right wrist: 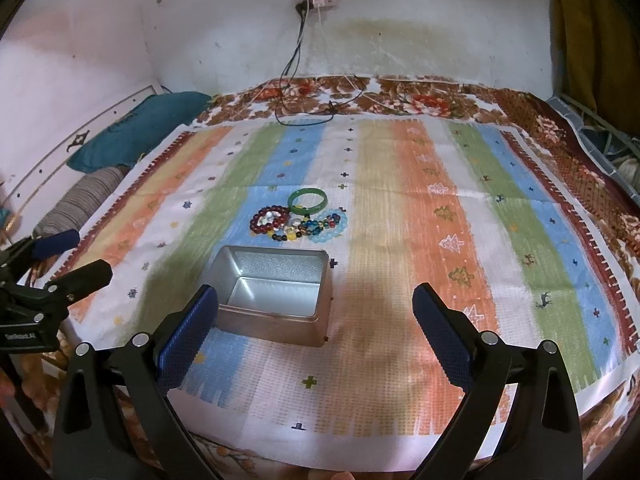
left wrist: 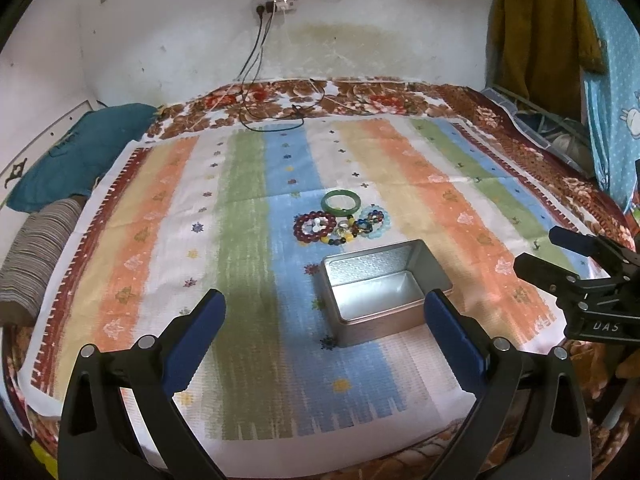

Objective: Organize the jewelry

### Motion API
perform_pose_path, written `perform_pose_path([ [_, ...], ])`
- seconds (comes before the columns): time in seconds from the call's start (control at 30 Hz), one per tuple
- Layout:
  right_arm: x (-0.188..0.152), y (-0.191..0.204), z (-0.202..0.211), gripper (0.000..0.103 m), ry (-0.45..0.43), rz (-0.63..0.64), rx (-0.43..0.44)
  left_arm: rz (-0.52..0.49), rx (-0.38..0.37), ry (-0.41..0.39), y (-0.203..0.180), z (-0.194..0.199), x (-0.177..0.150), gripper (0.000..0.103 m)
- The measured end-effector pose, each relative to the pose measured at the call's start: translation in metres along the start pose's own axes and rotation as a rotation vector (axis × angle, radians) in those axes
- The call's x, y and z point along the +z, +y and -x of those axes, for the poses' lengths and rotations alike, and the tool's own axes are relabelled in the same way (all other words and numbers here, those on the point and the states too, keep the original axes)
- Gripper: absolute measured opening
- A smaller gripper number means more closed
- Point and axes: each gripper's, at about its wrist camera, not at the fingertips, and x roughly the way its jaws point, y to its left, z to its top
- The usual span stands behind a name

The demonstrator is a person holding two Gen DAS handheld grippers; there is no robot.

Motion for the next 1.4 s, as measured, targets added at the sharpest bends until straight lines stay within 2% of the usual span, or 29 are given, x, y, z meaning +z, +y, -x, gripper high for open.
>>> perform_pose_path([
  [0.43, 0.002, -0.002, -0.003, 0.099, 0.014, -0.006, 0.004, 0.022, 0.018, 0.020, -0.002, -0.005, 0.001, 0.097],
  [0.5, 0.003, -0.003, -0.004, 0.099, 0.020, -0.007, 0.007, 0.026, 0.009, 0.023, 0.010, -0.008, -0.001, 0.097],
  [0.83, 0.011, -0.004, -0.019, 0.099, 0.051, -0.003, 0.004, 0.039, 0.028, 0.064, 0.015, -0.020, 0.004, 0.097],
  [1.1, 0.023, -0.002, -0.031, 0.099, 0.060, 0.027, -0.009, 0.033, 0.088, 0.076, 0.022, -0.037, 0.021, 0.097],
  [1.4, 0.042, -0.002, -0.051, 0.099, 0.083, 0.021, -0.004, 0.062, 0.112, 0.112, 0.033, -0.063, 0.043, 0.097],
])
